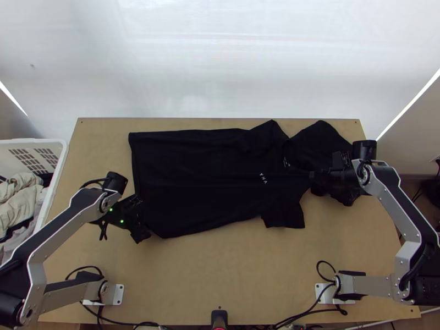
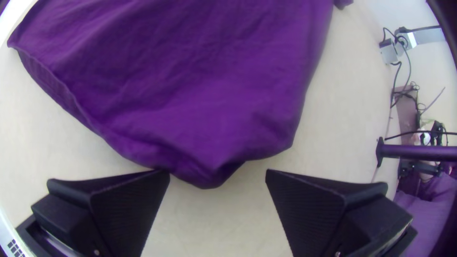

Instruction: Fold the t-shirt

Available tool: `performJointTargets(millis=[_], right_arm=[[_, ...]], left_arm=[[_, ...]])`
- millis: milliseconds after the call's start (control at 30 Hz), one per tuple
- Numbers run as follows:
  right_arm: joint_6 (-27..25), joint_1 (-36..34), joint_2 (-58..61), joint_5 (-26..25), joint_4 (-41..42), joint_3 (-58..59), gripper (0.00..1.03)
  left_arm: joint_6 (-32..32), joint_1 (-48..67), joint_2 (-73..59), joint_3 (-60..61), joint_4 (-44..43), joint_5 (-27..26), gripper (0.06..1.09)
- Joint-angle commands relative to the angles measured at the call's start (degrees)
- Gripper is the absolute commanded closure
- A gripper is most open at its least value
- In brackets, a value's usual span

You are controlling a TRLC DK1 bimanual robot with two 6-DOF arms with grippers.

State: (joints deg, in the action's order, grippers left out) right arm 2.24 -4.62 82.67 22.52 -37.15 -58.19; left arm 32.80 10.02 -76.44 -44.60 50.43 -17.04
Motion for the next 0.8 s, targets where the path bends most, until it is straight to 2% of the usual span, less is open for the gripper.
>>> performJointTargets(millis=[0,467,767], right_arm=[[0.2,0.3,0.1,0.0,0.0,-0.6,1.00],[0.2,1.1,0.0,0.0,0.0,0.8,1.00],[0.2,1.0,-1.6,0.0,0.0,4.1,1.00]], left_arm=[[-2.5,0.3,-4.1,-1.7,-2.1,-1.2,0.11],[-7.6,1.6,-6.5,-5.9,-8.7,-2.9,0.11],[-12.4,4.7,-13.6,-12.1,-15.4,-2.9,0.11]])
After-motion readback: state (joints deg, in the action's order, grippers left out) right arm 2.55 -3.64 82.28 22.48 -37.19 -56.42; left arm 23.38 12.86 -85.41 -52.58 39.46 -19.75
